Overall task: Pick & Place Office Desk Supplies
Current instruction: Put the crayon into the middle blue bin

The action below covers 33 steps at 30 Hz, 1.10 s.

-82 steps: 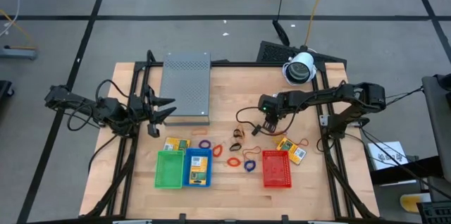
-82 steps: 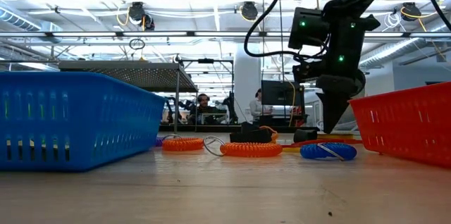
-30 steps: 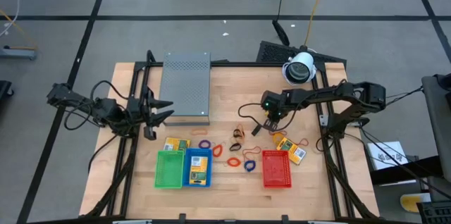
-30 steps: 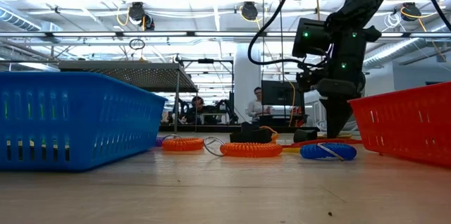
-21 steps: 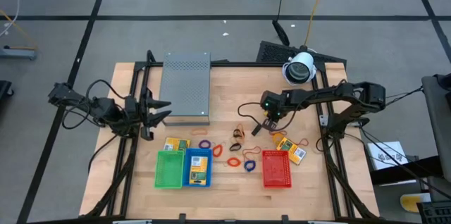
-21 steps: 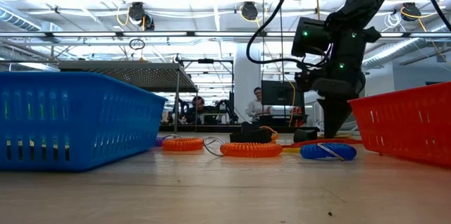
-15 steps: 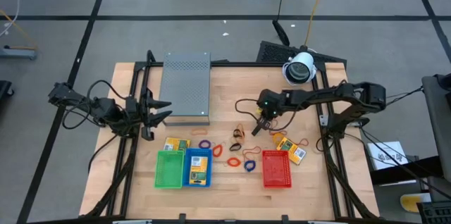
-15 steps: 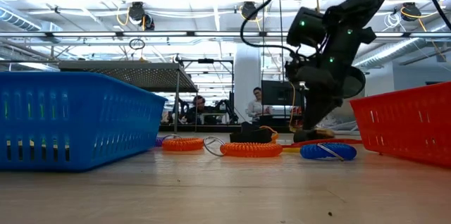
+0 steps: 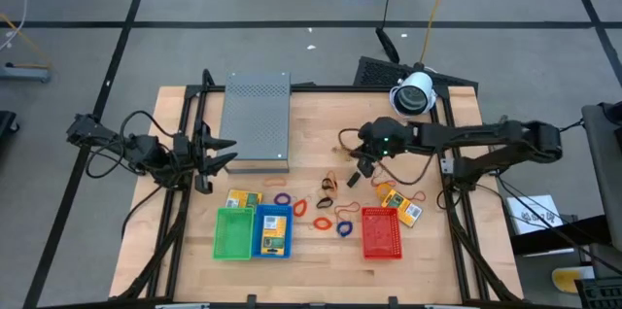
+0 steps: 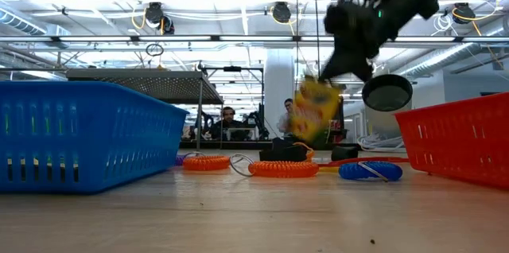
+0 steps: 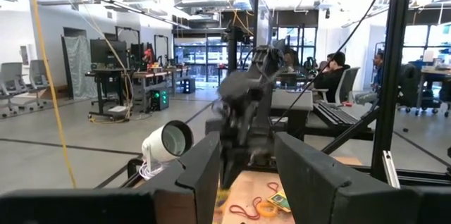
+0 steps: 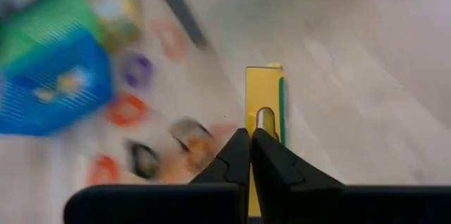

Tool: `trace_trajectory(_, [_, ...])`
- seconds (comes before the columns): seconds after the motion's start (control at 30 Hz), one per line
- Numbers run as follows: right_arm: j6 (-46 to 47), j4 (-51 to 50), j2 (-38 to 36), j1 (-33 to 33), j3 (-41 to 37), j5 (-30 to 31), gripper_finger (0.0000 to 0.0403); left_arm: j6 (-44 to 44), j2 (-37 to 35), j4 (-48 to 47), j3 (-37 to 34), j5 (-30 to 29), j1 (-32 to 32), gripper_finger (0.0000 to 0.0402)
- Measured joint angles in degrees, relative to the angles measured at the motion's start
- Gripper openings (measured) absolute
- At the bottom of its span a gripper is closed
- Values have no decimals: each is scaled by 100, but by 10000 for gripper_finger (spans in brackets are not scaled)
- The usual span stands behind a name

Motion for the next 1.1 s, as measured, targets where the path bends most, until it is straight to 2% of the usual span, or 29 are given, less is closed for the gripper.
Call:
trace_trajectory(0.2, [99,1096,-620,432,4,-346,0,-11,0,-38,0,0,0,145])
trace_trajectory(0.43, [157,2705,-692,1022,9,-727,0,11,-1,-89,0,0,1,145])
trace_trajectory(0.8, [94,4759,142,1702,13,-734,0,105,0,-131,0,-1,1,145])
trace_trajectory(0.97, [95,4963,729,1921,240,-745,0,103,0,-133,0,-1,1,145])
trace_trajectory(1.1, [89,4956,1312,2101,770,-1201,0,84,0,-134,0,-1,0,145])
